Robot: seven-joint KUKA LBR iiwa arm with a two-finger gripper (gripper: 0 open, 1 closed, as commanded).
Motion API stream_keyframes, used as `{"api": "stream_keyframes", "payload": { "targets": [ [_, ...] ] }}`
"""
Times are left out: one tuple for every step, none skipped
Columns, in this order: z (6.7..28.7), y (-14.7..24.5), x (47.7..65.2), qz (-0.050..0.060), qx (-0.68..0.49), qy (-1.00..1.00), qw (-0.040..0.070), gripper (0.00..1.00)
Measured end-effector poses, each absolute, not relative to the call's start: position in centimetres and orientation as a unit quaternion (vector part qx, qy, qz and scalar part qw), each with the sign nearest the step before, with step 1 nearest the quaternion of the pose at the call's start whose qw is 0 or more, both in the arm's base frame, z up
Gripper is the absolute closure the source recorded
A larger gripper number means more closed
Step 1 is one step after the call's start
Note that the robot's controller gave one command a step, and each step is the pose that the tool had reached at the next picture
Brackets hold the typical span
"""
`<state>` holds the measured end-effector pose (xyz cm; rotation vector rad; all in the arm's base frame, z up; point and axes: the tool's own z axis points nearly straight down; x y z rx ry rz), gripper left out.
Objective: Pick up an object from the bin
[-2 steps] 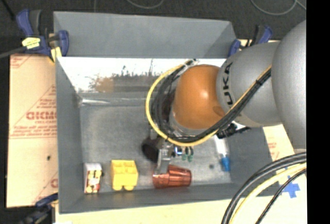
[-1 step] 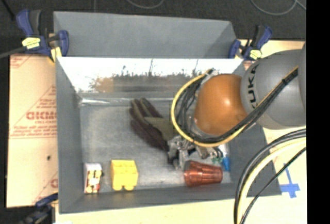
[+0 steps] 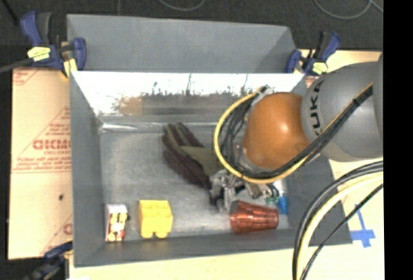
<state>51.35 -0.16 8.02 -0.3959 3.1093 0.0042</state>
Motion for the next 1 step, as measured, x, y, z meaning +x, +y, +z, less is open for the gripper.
{"api": "stream_keyframes", "payload": {
  "targets": [
    [21.77, -1.84, 51.05, 0.001, -0.115, 0.993, 0.005, 1.0]
  ]
}}
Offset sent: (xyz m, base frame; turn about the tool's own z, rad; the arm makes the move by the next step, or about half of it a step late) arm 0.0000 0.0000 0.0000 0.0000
